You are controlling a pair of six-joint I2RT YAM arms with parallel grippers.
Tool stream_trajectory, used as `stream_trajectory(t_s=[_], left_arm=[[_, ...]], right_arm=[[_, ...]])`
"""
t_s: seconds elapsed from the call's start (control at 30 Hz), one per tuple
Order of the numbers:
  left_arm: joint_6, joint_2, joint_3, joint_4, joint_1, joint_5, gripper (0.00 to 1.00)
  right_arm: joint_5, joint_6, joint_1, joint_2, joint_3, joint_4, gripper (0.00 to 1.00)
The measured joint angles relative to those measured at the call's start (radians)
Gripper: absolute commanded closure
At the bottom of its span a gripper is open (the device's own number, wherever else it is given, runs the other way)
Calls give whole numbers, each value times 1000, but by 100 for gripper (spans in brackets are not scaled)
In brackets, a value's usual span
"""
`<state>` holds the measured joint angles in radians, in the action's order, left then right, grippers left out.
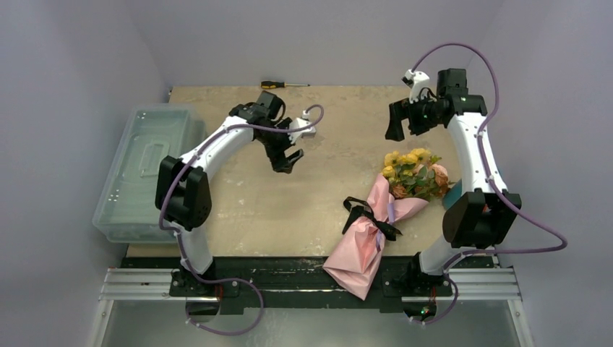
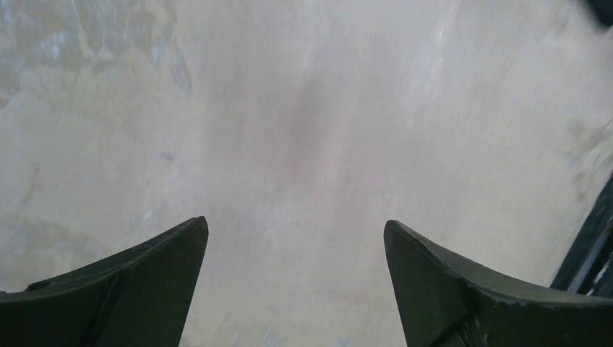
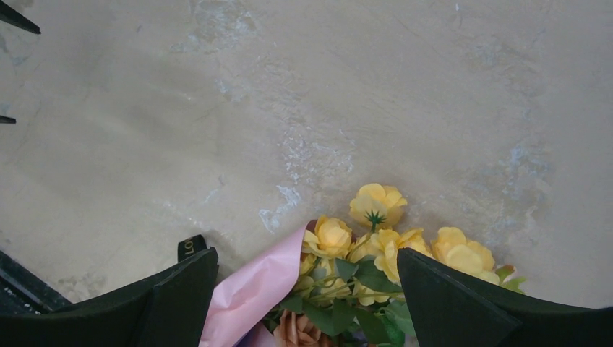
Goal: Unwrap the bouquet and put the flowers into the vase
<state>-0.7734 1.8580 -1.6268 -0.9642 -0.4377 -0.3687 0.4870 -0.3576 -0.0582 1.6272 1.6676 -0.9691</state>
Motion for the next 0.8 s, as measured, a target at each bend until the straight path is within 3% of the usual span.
stream_trajectory(t_s=[0.2,0.4,0.57,0.8], left_arm=[[555,28,119,440,-11,-271,19],[1070,177,171,918,-99,-364,21],[1320,292,176,1174,-195,-360,24],[1472,443,119,1307,-301,-341,29]], right_arm=[[-90,60,0,-74,-1,28,2],[-137,89,0,-151,-1,58,2],[-140,98,0,-150,-8,61,2],[-158,103,0,-153,-24,47,2]])
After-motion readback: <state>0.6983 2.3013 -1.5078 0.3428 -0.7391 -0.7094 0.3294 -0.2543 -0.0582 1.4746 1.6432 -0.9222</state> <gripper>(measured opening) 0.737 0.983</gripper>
